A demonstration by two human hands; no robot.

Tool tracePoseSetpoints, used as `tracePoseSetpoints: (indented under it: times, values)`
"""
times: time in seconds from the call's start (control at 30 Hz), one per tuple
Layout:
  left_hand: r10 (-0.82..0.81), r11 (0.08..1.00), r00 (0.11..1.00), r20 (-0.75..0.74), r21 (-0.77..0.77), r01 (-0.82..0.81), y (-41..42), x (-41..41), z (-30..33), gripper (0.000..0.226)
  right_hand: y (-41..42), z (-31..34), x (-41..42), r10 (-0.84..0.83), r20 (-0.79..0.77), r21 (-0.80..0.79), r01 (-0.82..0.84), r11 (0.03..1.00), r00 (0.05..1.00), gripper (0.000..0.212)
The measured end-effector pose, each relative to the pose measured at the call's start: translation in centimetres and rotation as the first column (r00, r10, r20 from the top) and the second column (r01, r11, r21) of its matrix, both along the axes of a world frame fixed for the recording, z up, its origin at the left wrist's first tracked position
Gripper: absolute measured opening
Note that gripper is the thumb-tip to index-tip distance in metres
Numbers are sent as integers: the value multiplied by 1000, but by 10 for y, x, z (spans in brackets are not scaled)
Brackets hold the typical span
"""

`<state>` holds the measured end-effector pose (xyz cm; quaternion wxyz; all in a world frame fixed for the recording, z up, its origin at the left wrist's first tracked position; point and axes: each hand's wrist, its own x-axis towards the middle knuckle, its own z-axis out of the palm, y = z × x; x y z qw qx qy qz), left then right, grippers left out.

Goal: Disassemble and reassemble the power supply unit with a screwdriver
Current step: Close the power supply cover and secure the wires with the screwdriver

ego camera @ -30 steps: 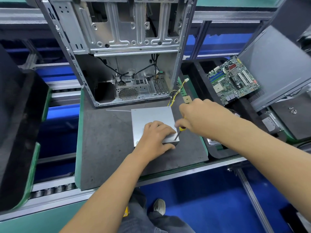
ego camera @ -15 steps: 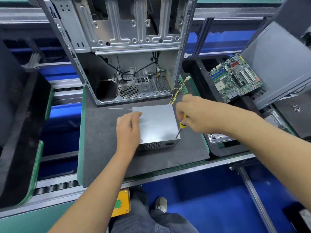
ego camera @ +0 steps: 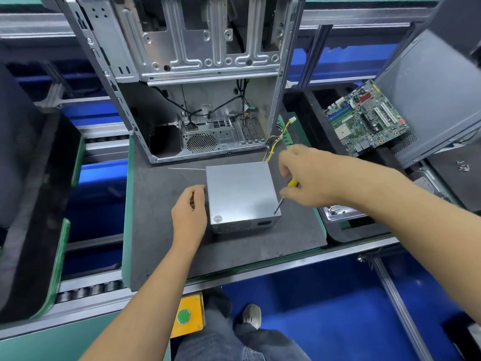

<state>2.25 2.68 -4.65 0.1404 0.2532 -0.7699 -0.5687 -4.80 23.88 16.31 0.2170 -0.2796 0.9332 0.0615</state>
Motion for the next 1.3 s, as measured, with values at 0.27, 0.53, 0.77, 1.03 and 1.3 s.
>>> tracePoseSetpoints:
  times: [0.27, 0.53, 0.77, 1.03, 1.3]
  values:
    - [16, 1000, 1000, 25, 16, -16, -3, -2, -6, 22, -1, 0, -2, 30, -116, 80, -20, 997, 993, 35]
    - [32, 999, 999, 15, 30, -32, -6, -4, -14, 25, 0, 1, -4, 31, -188, 98, -13, 995, 982, 49]
    - [49, 998, 999, -10, 40, -48, -8, -7, -6, 23, 0, -2, -5, 79, 88, -203, -60, 977, 993, 6]
    - [64, 996, 998, -16, 60, -63, -14, -8, -3, 25, 4, 0, -11, 70, 105, -91, -60, 994, 992, 6]
    - [51, 998, 998, -29, 34, -50, -13, -14, 4, 27, 2, -5, -10, 73, -1, -151, -73, 986, 997, 16]
